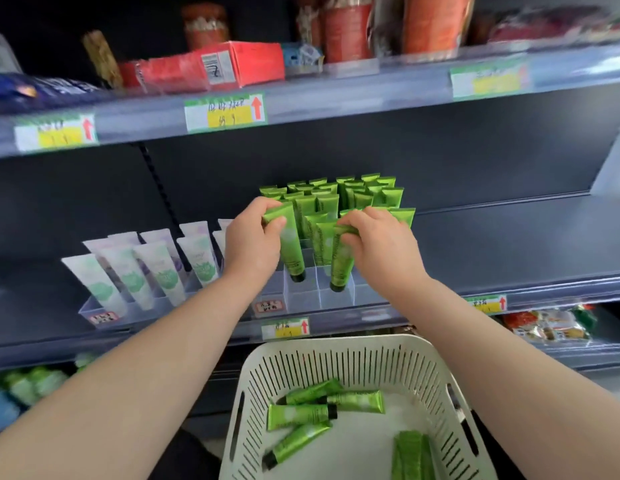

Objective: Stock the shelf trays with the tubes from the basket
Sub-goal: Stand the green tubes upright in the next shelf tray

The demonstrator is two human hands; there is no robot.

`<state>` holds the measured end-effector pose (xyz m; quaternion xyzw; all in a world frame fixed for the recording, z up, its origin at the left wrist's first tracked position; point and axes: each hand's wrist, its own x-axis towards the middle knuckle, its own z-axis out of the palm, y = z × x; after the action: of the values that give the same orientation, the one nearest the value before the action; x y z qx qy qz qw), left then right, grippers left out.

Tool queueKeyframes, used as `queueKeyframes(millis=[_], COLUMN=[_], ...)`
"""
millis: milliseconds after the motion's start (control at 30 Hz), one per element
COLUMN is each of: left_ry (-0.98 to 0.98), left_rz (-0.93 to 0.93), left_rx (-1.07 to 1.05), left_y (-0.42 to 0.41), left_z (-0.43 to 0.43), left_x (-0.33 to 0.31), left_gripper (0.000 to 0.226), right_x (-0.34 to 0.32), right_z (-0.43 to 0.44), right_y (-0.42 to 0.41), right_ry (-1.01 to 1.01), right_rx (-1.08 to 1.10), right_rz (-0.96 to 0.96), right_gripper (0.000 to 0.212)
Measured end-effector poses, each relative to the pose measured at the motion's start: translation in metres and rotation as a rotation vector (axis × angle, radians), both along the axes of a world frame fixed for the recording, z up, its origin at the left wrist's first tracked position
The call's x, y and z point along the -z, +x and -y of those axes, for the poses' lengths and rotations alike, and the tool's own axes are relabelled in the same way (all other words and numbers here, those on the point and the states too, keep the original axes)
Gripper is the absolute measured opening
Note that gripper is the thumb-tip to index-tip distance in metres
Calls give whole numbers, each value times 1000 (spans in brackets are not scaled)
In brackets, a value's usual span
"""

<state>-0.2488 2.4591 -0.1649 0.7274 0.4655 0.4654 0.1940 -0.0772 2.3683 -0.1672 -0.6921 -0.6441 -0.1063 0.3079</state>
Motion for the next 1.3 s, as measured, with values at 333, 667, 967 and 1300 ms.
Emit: queueKeyframes(millis=[333,667,967,1300], left_ry=[-9,-161,-44,93], left_rz=[-178,-353,-360,-653], left_rx=[-61,-101,-35,80], left_y=[30,46,30,-12], left_z=[-61,-106,-94,-59], left_x=[3,38,20,7], left_gripper=[18,21,30,21], right_x=[5,20,10,-11], right_z=[-33,-49,-57,-86], right_y=[12,17,5,-26], right_ry=[5,-57,-8,29], right_rx=[-1,-26,-17,-27], right_rz=[48,59,41,70], right_gripper=[24,23,22,27])
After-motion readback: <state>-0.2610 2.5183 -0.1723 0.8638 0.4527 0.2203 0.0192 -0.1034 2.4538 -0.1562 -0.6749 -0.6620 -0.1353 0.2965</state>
